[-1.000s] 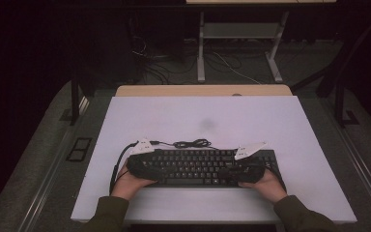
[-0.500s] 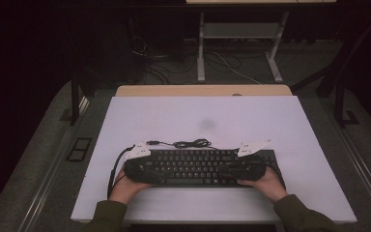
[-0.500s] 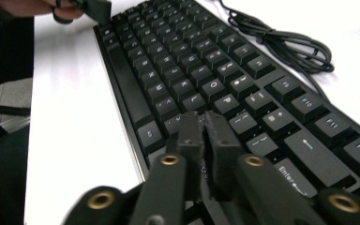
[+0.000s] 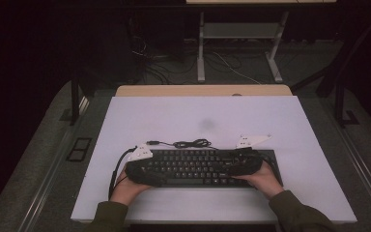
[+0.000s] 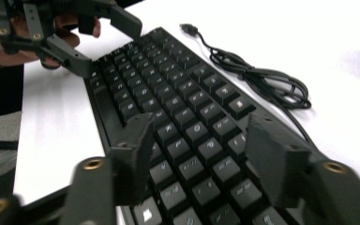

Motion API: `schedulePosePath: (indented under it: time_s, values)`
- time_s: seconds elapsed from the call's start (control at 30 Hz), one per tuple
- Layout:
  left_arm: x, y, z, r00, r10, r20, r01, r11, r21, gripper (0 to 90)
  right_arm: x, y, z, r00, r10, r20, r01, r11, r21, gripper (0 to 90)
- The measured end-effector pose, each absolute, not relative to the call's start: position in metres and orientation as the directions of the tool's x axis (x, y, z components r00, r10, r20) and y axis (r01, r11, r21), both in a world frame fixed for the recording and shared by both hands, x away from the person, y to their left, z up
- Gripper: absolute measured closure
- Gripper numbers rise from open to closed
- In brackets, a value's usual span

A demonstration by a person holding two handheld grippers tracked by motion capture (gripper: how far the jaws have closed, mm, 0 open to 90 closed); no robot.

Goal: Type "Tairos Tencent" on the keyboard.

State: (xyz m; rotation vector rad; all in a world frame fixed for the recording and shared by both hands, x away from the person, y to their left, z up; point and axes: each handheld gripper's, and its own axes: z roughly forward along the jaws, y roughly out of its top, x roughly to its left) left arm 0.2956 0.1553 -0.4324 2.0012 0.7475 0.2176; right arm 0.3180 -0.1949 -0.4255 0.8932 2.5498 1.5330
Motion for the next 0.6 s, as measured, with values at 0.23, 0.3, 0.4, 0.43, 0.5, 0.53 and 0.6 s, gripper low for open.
schedulePosePath:
  time_s: [0.23, 0.3, 0.4, 0.43, 0.5, 0.53, 0.6]
  values:
    - [0.296, 0.155, -0.432, 0.792, 0.594, -0.144, 0.418, -0.355, 0.836, 13.7, 0.323, -0.185, -0.424, -0.827, 0.501, 0.257, 0.451, 0.316, 0.835, 30.9]
    - [0.296, 0.155, -0.432, 0.792, 0.593, -0.145, 0.418, -0.354, 0.837, 13.8, 0.324, -0.184, -0.424, -0.825, 0.503, 0.256, 0.449, 0.311, 0.838, 30.2]
    - [0.296, 0.156, -0.432, 0.793, 0.592, -0.146, 0.418, -0.354, 0.837, 13.9, 0.328, -0.180, -0.423, -0.825, 0.505, 0.253, 0.443, 0.301, 0.845, 28.5]
    - [0.296, 0.156, -0.432, 0.793, 0.591, -0.146, 0.417, -0.354, 0.837, 13.9, 0.329, -0.178, -0.424, -0.823, 0.507, 0.256, 0.447, 0.299, 0.843, 28.1]
    - [0.295, 0.156, -0.432, 0.791, 0.594, -0.147, 0.419, -0.350, 0.838, 14.3, 0.331, -0.176, -0.424, -0.821, 0.511, 0.254, 0.445, 0.296, 0.845, 27.6]
    - [0.295, 0.156, -0.432, 0.791, 0.594, -0.147, 0.419, -0.350, 0.838, 14.6, 0.331, -0.176, -0.424, -0.821, 0.511, 0.254, 0.445, 0.296, 0.845, 27.6]
    - [0.295, 0.156, -0.432, 0.791, 0.594, -0.147, 0.421, -0.353, 0.836, 15.6, 0.333, -0.172, -0.424, -0.819, 0.514, 0.253, 0.446, 0.295, 0.845, 26.9]
